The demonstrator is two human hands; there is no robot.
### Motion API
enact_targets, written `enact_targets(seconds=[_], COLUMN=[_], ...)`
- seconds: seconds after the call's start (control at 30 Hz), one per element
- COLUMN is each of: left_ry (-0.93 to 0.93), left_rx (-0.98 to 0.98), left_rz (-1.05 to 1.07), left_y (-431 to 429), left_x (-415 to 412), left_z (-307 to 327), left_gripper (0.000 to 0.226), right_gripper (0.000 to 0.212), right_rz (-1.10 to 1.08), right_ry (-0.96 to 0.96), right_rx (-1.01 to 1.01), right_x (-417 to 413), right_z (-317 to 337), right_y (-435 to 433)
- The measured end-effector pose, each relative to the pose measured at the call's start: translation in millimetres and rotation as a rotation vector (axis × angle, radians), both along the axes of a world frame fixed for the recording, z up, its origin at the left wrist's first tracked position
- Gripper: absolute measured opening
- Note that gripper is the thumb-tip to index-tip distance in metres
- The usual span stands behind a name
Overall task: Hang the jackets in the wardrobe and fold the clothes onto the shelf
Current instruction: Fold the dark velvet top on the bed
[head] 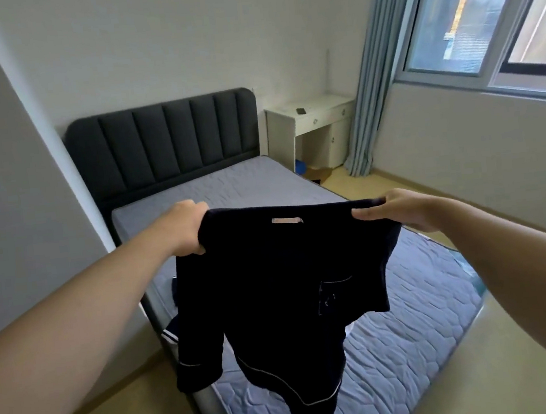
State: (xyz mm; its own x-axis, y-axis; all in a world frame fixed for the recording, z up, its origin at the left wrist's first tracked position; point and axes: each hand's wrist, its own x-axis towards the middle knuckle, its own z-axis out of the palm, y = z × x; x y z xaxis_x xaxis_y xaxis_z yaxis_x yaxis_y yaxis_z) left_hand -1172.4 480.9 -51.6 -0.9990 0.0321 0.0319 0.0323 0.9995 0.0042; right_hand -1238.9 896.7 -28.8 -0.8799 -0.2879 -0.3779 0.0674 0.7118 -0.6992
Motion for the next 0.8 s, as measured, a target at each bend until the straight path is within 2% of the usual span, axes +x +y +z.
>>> enact_targets(seconds=[0.07,0.1,0.2,0.3,0.4,0.47,0.53,0.57,0.63,0.73,0.8], left_ry=[0.102,0.118,0.024,0.014,0.0,-0.045,-0.078,-0.083,-0.085,-0.175,-0.286], left_rx=[0.043,0.108,0.319,0.61,0.896,1.025,1.063,1.043,0.928,0.826,0.852], left_rz=[0.049,0.086,0.16,0.185,0.227,0.217,0.21,0.203,0.166,0.13,0.148], left_y=[4.2,6.4,13.4,22.5,26.8,31.3,38.8,42.8,49.5,55.4,57.5], left_x=[-4.3,-5.3,-7.3,-5.1,2.0,9.8,15.3,17.0,18.6,21.9,24.2], left_z=[-1.4,-3.1,-10.9,-27.6,-53.8,-71.8,-86.9,-94.3,-110.7,-130.3,-141.1], left_gripper=[0.026,0.022,0.02,0.021,0.016,0.017,0.031,0.034,0.026,0.014,0.021], right_gripper=[0.067,0.061,0.025,0.026,0.022,0.019,0.009,0.006,0.01,0.021,0.032], right_rz=[0.087,0.108,-0.018,-0.183,-0.311,-0.373,-0.43,-0.455,-0.452,-0.351,-0.351], right_ry=[-0.11,-0.087,0.255,0.511,0.572,0.545,0.48,0.425,0.313,0.107,-0.113], right_rx=[-0.008,0.053,0.303,0.301,0.248,0.177,0.055,-0.022,-0.102,-0.037,-0.012], right_x=[1.4,1.7,3.5,10.2,21.4,28.7,34.5,38.2,46.1,61.8,71.3], right_z=[-1.1,-3.9,-16.1,-34.5,-55.0,-72.0,-89.6,-97.5,-110.8,-121.6,-130.5], right_y=[9.6,12.3,13.9,18.6,30.5,36.7,40.8,42.0,47.5,56.4,60.7])
